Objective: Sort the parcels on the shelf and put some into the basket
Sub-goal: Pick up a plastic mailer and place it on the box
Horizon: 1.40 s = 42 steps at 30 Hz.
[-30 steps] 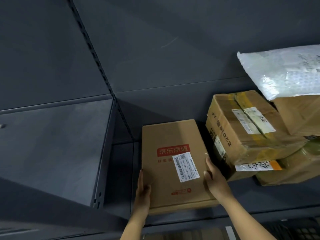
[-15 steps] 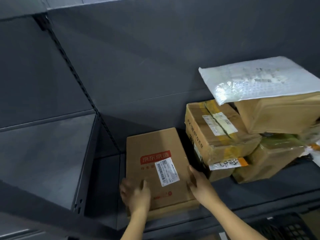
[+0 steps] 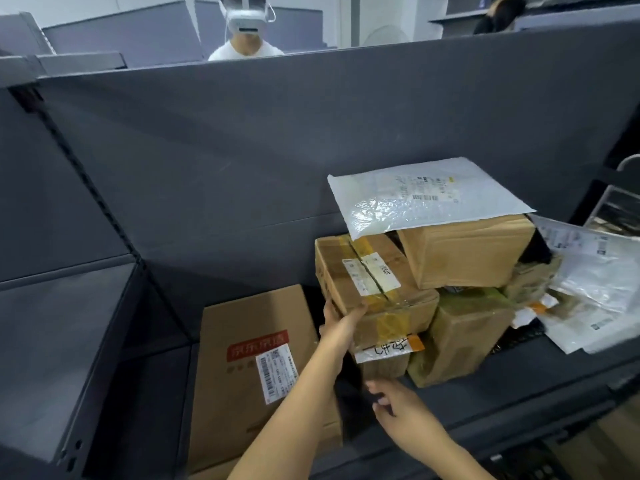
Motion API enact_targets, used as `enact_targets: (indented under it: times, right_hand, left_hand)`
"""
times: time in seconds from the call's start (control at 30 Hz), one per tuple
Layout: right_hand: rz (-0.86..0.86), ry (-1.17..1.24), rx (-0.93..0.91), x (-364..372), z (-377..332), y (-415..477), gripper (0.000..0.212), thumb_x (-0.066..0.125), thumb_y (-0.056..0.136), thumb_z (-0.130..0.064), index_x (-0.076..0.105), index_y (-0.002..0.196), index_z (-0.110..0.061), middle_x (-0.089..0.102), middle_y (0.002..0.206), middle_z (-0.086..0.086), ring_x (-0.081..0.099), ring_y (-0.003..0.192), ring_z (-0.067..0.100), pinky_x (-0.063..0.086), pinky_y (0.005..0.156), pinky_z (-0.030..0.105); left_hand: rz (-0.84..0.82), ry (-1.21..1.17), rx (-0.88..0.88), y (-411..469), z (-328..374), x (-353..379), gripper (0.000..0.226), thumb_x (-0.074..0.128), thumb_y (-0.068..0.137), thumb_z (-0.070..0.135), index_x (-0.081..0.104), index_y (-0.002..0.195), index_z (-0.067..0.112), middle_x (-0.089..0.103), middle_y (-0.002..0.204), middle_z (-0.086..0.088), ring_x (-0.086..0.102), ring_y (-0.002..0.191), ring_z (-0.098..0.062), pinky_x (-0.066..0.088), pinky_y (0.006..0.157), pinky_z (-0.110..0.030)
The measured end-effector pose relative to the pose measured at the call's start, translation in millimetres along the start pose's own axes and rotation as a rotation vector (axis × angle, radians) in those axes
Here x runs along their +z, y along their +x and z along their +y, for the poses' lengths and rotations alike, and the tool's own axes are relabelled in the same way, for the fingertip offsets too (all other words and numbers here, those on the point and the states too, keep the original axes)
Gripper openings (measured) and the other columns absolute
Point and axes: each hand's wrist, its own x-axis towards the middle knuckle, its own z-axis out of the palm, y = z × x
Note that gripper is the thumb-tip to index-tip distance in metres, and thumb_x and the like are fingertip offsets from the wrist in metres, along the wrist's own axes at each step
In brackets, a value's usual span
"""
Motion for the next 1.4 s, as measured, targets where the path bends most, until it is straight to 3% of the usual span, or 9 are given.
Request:
enact_targets:
  times: [0.23, 0.4, 0.47, 0.53, 0.6, 0.9, 1.13, 1.3, 1.4]
  right_hand:
    - [-0.032, 0.042, 0.007, -7.0, 1.0, 5.9, 0.034, 0.050, 0.094, -0.029, 0.046, 0.124, -0.044, 0.046, 0.106, -0.033, 0.050, 0.094, -0.010, 0.041, 0.080, 0.009]
    - [-0.010, 0.098, -0.001, -12.5, -1.9, 6.2, 0.030, 0.052, 0.094, -0.027, 0.049, 0.120, -0.040, 0.052, 0.104, -0.027, 0.054, 0.092, -0.007, 0.041, 0.073, 0.006]
    - [0.060, 0.133, -0.008, -21.8, 1.5, 3.2, 0.025, 0.053, 0.094, -0.024, 0.052, 0.114, -0.038, 0.058, 0.102, -0.022, 0.057, 0.092, -0.006, 0.044, 0.072, 0.006]
    - [0.132, 0.137, -0.014, -33.5, 5.5, -0.5, 0.021, 0.053, 0.094, -0.023, 0.052, 0.108, -0.039, 0.061, 0.100, -0.019, 0.059, 0.095, -0.003, 0.045, 0.073, 0.007]
    - [0.176, 0.142, -0.013, -43.3, 7.9, -3.9, 0.021, 0.053, 0.094, -0.020, 0.052, 0.101, -0.039, 0.063, 0.099, -0.018, 0.060, 0.097, 0.001, 0.043, 0.071, 0.006]
    - [0.237, 0.204, -0.031, -52.4, -2.6, -16.1, 0.021, 0.057, 0.092, -0.014, 0.056, 0.098, -0.034, 0.063, 0.093, -0.017, 0.060, 0.093, 0.004, 0.043, 0.076, 0.009]
    - [0.234, 0.588, -0.112, -85.7, -58.3, -31.3, 0.021, 0.062, 0.089, -0.014, 0.063, 0.104, -0.028, 0.065, 0.104, -0.008, 0.063, 0.102, 0.010, 0.047, 0.092, 0.024]
    - [0.115, 1.488, -0.257, -129.2, -91.7, -37.6, 0.042, 0.051, 0.090, -0.035, 0.060, 0.122, -0.010, 0.068, 0.118, 0.013, 0.067, 0.105, 0.030, 0.052, 0.086, 0.045]
    - [-0.008, 1.725, -0.263, -150.4, -100.3, -37.9, 0.057, 0.046, 0.091, -0.054, 0.062, 0.123, -0.010, 0.068, 0.117, 0.014, 0.067, 0.104, 0.031, 0.055, 0.081, 0.045]
  left_hand:
    - [0.030, -0.086, 0.069, -5.9, 3.5, -3.8, 0.086, 0.066, 0.083, 0.045, 0.012, 0.150, 0.045, 0.045, 0.144, -0.001, 0.050, 0.123, -0.027, 0.044, 0.096, -0.042]
    - [-0.004, -0.078, 0.074, -4.1, 1.9, -10.3, 0.085, 0.060, 0.084, 0.055, 0.013, 0.152, 0.038, 0.035, 0.153, 0.001, 0.037, 0.138, -0.026, 0.033, 0.103, -0.042]
    - [-0.008, -0.222, 0.139, -6.9, 12.7, -12.4, 0.084, 0.058, 0.078, 0.066, 0.032, 0.149, 0.028, 0.042, 0.149, -0.001, 0.041, 0.136, -0.024, 0.033, 0.111, -0.040]
    - [-0.003, -0.402, 0.247, -12.0, 39.7, -17.3, 0.065, 0.055, 0.077, 0.070, 0.059, 0.124, 0.025, 0.069, 0.118, 0.005, 0.064, 0.110, -0.011, 0.051, 0.095, -0.029]
    - [-0.021, -0.450, 0.314, -13.5, 77.5, -22.3, 0.040, 0.054, 0.084, 0.063, 0.059, 0.100, 0.027, 0.073, 0.087, 0.011, 0.069, 0.082, -0.004, 0.053, 0.070, -0.022]
    - [-0.162, -0.358, 0.296, -28.6, 147.2, 7.8, 0.029, 0.051, 0.092, -0.006, 0.052, 0.120, 0.002, 0.065, 0.100, -0.009, 0.067, 0.086, -0.024, 0.058, 0.063, -0.031]
    - [-0.281, -0.416, 0.571, -41.7, 131.9, -43.2, 0.032, 0.051, 0.090, -0.003, 0.059, 0.118, 0.012, 0.071, 0.111, -0.007, 0.071, 0.093, -0.021, 0.059, 0.070, -0.031]
    - [-0.303, -0.379, 0.665, -59.2, 124.0, -119.4, 0.036, 0.054, 0.084, 0.011, 0.063, 0.118, 0.018, 0.069, 0.117, -0.006, 0.068, 0.102, -0.022, 0.059, 0.075, -0.031]
    - [-0.369, -0.229, 0.623, -74.6, 121.9, -168.7, 0.040, 0.051, 0.084, 0.010, 0.062, 0.121, 0.016, 0.068, 0.116, -0.008, 0.070, 0.095, -0.022, 0.060, 0.071, -0.032]
